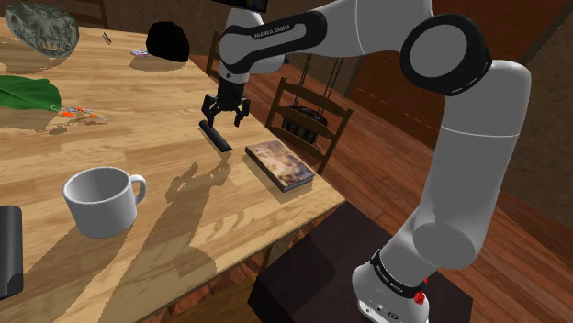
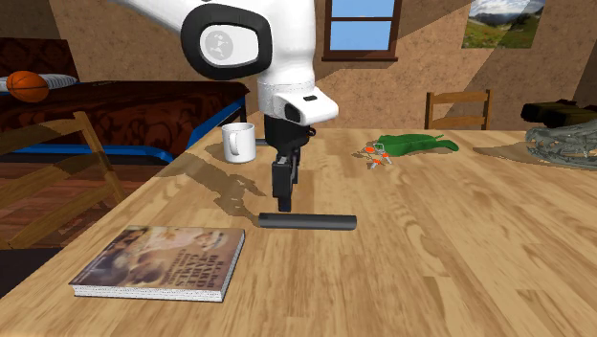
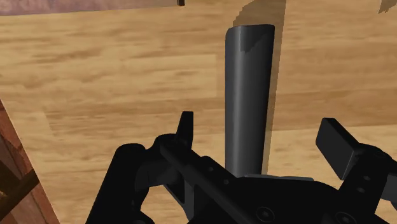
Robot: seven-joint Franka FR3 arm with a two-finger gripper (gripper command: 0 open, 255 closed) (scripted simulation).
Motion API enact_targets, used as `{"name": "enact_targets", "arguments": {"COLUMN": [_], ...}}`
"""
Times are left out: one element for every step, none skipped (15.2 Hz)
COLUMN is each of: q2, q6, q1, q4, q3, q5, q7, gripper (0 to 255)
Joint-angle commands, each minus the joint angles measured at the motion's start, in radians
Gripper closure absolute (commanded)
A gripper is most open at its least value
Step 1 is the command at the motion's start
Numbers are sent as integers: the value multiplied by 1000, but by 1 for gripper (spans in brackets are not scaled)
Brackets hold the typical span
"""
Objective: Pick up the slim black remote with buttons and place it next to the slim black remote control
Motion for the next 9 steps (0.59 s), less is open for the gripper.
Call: {"name": "enact_targets", "arguments": {"q2": [69,75,81,87,93,100,106,113,117], "q6": [-2,9,19,30,41,51,62,72,78], "q1": [5,6,7,8,9,9,10,11,11], "q4": [67,62,57,52,48,44,40,36,34], "q3": [-3,-3,-3,-4,-4,-4,-4,-4,-5], "q5": [-7,-7,-8,-8,-9,-10,-10,-11,-11], "q7": [7,7,7,8,8,8,9,9,9], "gripper": [0,0,0,0,0,0,0,0,0]}}
